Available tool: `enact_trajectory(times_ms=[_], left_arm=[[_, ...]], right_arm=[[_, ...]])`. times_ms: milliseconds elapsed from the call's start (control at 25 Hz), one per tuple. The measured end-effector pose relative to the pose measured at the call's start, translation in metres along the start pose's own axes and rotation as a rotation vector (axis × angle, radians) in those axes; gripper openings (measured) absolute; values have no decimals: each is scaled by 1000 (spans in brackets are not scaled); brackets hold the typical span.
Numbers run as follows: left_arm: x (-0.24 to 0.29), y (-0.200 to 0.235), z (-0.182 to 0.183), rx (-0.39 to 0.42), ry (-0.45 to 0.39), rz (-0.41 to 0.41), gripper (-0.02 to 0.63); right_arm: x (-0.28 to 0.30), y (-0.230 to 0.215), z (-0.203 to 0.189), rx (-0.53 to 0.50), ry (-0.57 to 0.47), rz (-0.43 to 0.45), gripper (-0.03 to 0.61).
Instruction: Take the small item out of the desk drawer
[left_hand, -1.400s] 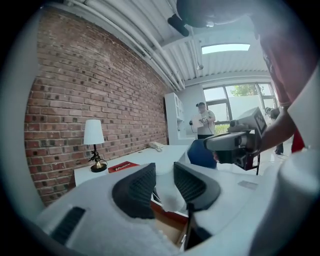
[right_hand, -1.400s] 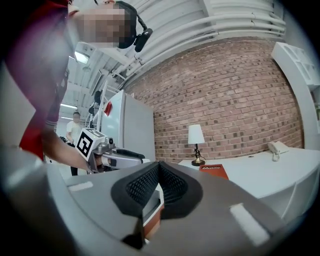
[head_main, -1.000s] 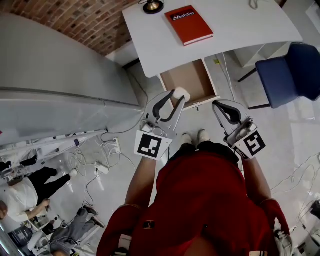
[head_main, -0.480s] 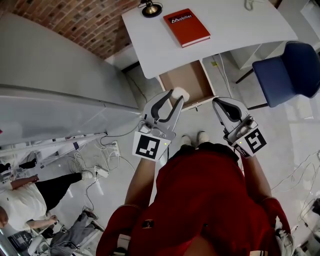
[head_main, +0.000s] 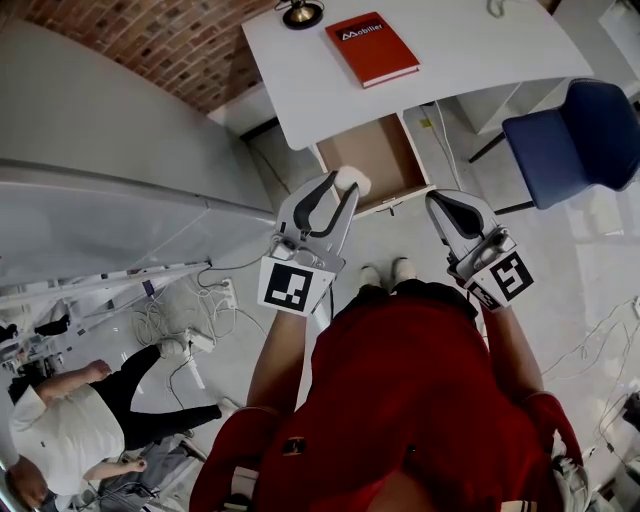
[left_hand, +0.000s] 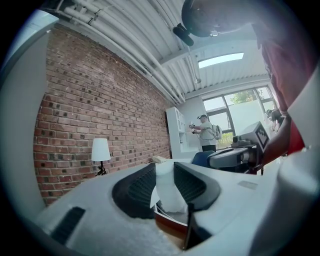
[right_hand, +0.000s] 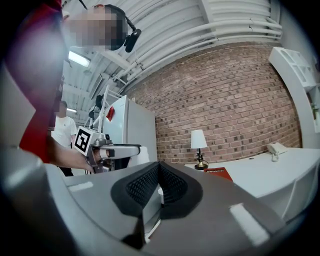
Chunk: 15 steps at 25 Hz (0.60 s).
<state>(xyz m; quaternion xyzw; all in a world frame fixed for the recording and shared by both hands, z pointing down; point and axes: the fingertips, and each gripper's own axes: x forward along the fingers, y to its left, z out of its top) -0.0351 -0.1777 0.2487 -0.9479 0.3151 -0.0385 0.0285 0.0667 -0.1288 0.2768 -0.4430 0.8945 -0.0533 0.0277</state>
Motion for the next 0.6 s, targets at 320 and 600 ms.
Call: enact_trajectory(times_ms=[320,600], left_arm=[[-3,-2,-2,4,-1,-2,123],[-1,-3,-3,-1,3,-11,123]], right_arm=[[-4,4,0,6,-7,-2,11],[-6,3,-2,10,-6,-6,11]])
